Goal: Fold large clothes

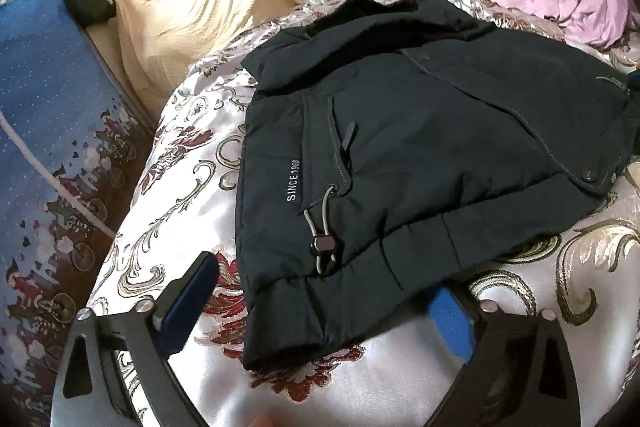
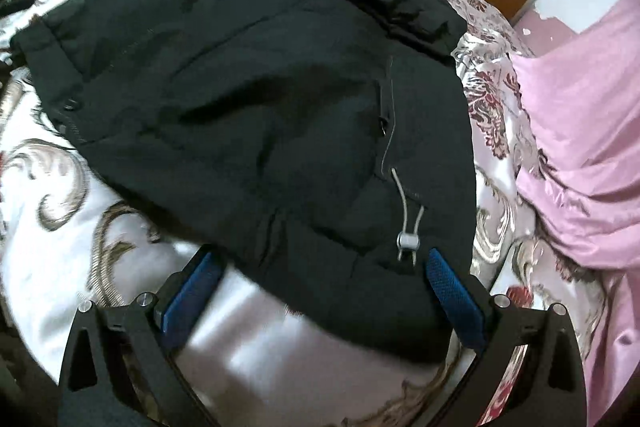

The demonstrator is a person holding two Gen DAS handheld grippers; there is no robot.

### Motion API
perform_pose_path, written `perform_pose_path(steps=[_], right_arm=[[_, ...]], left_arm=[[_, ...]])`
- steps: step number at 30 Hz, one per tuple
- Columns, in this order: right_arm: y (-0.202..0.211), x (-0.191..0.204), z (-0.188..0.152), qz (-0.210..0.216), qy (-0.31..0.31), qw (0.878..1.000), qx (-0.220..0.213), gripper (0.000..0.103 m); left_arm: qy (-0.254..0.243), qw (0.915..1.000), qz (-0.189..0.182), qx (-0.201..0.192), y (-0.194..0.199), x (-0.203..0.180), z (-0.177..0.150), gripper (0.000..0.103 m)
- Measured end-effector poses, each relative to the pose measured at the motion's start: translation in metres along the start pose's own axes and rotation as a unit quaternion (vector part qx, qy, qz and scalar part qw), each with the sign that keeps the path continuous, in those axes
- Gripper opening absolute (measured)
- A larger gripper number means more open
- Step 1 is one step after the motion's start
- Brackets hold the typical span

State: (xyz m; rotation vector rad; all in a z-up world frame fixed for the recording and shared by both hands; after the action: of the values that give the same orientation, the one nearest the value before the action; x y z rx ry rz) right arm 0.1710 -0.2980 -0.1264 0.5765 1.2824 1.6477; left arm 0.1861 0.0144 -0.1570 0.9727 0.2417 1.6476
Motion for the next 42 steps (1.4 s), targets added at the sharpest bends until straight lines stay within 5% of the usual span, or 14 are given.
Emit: perform_pose_path(steps=[6, 8, 17, 30, 42], right_arm=[[0.008, 0.005, 0.003, -0.037, 0.014, 0.999, -0.038, 0.095], [0.013, 0.013, 0.004, -0.042, 0.033, 0.997, -0.053, 0.080], [0.012, 0.035, 0.002, -0.045, 0.082, 0.994, -0.054, 0.044], [0.007, 0.041, -0.001, -0.037, 0.099, 0.993, -0.052, 0.020], [0.009, 0.043, -0.002, -0.039, 0.095, 0.993, -0.060, 0.015]], left_arm=[[-0.024, 0.9992, 0.008, -0.030, 0.011, -0.010, 0.002, 0.074], [-0.031, 0.9988, 0.006, -0.037, 0.013, -0.013, 0.002, 0.067], [-0.036, 0.9989, -0.018, -0.022, 0.011, -0.021, -0.003, 0.047], [-0.016, 0.9990, -0.041, -0.011, 0.009, -0.023, -0.008, 0.037], [-0.016, 0.9993, -0.031, -0.010, 0.006, -0.022, -0.008, 0.021]])
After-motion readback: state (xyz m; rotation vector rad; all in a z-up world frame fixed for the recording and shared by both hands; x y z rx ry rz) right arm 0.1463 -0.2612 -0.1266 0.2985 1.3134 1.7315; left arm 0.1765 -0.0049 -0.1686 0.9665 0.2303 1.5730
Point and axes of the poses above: each gripper's, at about its wrist camera, not at the fingertips, and y roughly against the way its jaws point, x to its left, z to its top, the point moved 6 cm from there along -y, roughly the way its jaws point, and after that the axes turned 12 degrees about z, right-handed, at the moved point
